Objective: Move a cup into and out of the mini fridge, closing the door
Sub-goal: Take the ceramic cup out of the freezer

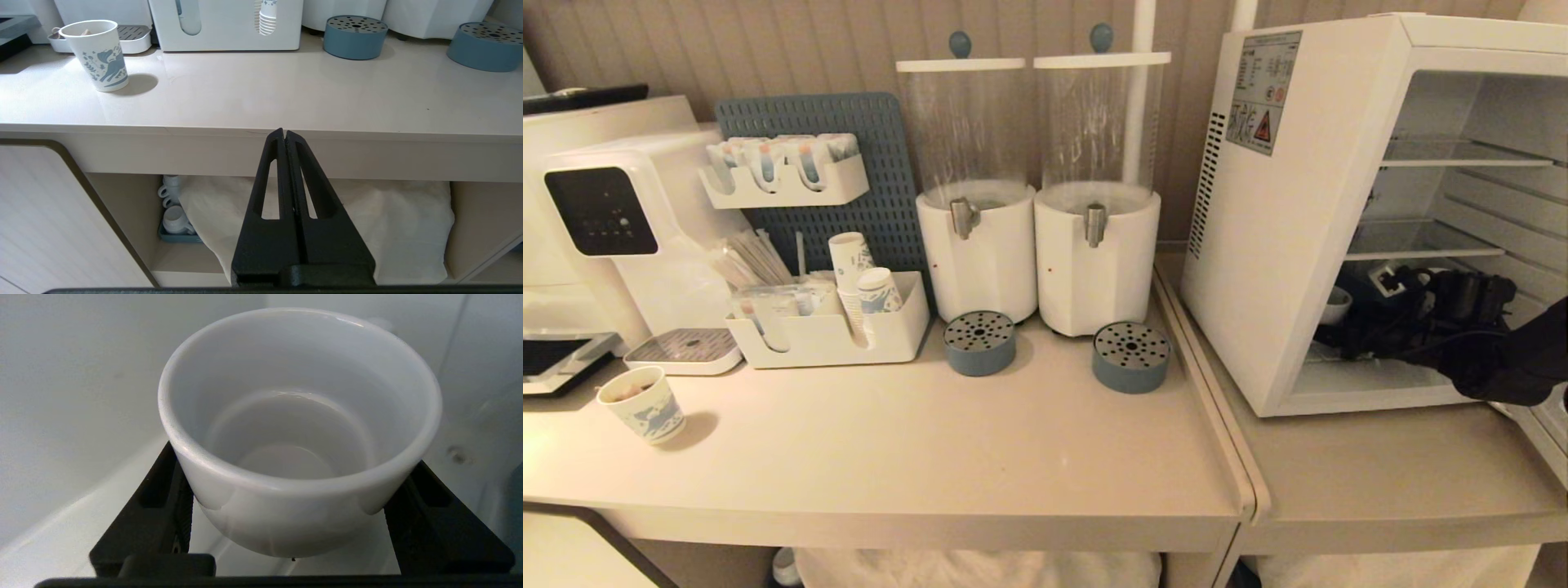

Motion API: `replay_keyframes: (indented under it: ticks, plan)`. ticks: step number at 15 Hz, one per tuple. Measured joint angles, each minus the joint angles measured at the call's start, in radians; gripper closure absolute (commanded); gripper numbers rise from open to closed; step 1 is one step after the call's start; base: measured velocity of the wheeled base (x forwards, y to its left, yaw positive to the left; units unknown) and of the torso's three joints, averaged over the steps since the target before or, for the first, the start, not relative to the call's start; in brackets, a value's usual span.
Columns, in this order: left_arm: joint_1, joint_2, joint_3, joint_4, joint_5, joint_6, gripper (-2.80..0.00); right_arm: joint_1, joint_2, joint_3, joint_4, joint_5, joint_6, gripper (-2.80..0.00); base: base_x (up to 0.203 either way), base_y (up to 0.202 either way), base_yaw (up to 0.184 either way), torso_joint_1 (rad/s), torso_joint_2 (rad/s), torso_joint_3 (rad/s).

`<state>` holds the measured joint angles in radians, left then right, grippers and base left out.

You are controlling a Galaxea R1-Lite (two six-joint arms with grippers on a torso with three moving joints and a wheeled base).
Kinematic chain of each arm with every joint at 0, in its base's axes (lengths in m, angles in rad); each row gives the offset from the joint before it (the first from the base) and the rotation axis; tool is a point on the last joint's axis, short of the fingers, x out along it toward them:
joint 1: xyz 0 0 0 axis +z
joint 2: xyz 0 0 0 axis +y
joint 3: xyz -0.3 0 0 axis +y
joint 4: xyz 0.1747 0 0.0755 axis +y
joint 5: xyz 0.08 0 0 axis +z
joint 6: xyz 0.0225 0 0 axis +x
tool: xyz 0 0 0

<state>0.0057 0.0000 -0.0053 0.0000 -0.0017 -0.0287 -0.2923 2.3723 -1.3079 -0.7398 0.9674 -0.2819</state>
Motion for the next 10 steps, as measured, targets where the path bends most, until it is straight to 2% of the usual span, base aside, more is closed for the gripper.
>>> replay_keyframes:
  ticks: [3,10]
  plan:
    - [0.0,0.0,0.0,0.0,0.0,0.0,0.0,-0.001,-0.036,0.066,-0.008,0.006,-0.005,0.0,0.0,0.0,0.0,0.0,0.0,0.0]
    - [0.0,0.0,0.0,0.002,0.0,0.0,0.0,-0.001,-0.189,0.379,-0.126,-0.005,-0.012,0.0,0.0,0.0,0.0,0.0,0.0,0.0]
